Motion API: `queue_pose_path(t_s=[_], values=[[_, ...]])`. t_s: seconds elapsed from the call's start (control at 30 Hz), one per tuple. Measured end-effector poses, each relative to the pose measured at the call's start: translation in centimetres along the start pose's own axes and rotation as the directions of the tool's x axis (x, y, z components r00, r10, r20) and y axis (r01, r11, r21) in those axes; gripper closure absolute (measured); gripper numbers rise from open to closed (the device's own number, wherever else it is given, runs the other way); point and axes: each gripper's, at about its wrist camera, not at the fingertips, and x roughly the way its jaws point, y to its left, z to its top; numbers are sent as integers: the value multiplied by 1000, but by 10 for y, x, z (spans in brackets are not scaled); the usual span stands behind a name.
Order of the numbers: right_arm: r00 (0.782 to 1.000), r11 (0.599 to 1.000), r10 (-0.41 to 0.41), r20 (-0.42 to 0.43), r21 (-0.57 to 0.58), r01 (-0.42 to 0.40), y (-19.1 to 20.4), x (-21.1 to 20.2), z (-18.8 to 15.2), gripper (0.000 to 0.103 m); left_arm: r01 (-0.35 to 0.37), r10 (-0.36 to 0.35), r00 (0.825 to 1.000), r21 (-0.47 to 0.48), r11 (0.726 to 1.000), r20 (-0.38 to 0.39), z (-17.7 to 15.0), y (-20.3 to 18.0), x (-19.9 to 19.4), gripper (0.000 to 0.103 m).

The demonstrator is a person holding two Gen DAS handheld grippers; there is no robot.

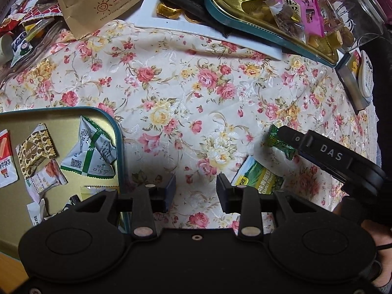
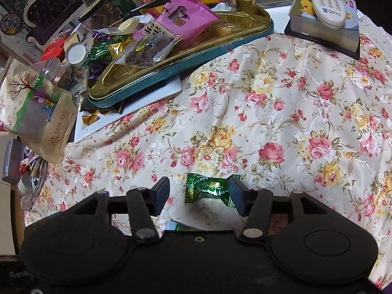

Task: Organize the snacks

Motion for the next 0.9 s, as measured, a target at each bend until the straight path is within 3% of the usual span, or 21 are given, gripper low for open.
queue_pose_path(t_s=[0.1,0.3,0.47,0.73,0.9], values=[[1000,1000,-10,-10,23,11,-2,5,0,45,1,-1,1000,6,1000,0,-1,-1,0,59],[996,998,-46,73,35,44,0,4,2,44,-6,6,1000,22,1000,-15,-4,-7,4,59],[992,994,-96,86,58,91,1,16,7,44,-6,7,1000,33,999,-13,-5,-9,4,59],[980,978,-199,21,-65,200,14,26,-2,47,-20,21,1000,29,999,-7,-5,-8,1,59],[980,976,-189,-65,-121,181,12,20,-14,47,-26,26,1000,39,999,0,-8,-12,-3,59]])
